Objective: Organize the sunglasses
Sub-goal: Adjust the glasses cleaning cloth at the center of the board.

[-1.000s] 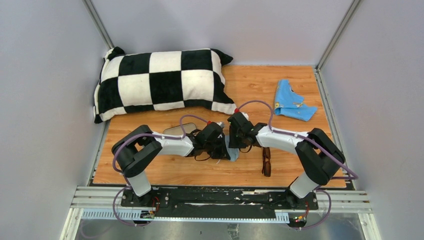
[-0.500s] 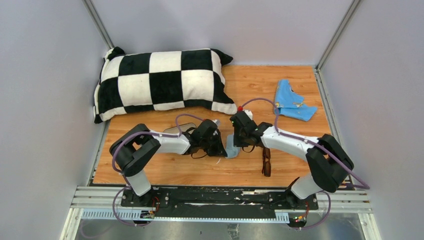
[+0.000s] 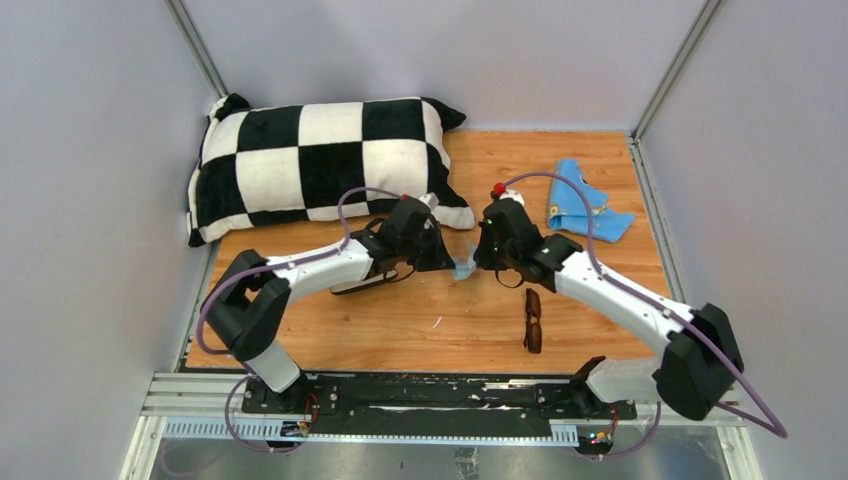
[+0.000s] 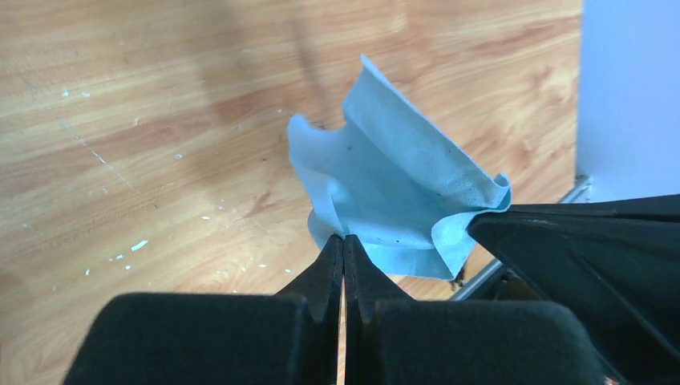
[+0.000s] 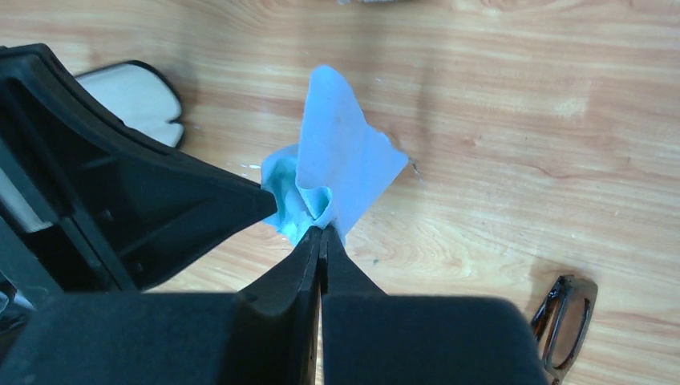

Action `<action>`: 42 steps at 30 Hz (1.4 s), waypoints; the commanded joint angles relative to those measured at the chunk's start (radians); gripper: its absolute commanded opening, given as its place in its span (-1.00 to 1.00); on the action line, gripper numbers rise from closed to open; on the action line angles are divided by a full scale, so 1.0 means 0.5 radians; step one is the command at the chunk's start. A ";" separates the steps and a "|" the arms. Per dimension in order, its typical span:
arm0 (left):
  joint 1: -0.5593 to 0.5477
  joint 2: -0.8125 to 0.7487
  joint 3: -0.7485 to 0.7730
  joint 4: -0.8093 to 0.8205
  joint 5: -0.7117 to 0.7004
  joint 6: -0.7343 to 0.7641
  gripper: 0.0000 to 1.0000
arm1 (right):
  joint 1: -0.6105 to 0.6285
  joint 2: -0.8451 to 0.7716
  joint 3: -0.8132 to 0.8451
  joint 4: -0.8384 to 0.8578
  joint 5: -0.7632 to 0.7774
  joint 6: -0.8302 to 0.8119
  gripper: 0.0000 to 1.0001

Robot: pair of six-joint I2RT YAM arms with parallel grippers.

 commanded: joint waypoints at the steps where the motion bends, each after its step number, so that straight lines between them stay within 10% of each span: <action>1: 0.004 -0.183 -0.055 -0.162 -0.066 0.058 -1.00 | -0.017 -0.232 -0.189 -0.084 0.009 -0.049 -1.00; 4: -0.030 -0.195 -0.232 -0.108 -0.021 0.005 -1.00 | -0.016 -0.350 -0.465 -0.082 -0.059 0.038 -1.00; 9: -0.231 -0.083 -0.432 -0.156 -0.042 -0.092 -0.98 | -0.013 -0.537 -0.780 -0.177 -0.133 0.234 -0.19; 27: -0.272 -0.366 -0.465 -0.488 -0.335 -0.243 -0.03 | 0.135 -0.372 -0.737 -0.183 -0.133 0.565 -0.10; 42: -0.343 -0.186 -0.659 -0.126 -0.300 -0.355 -0.15 | 0.228 -0.180 -0.864 -0.050 -0.020 0.793 -0.10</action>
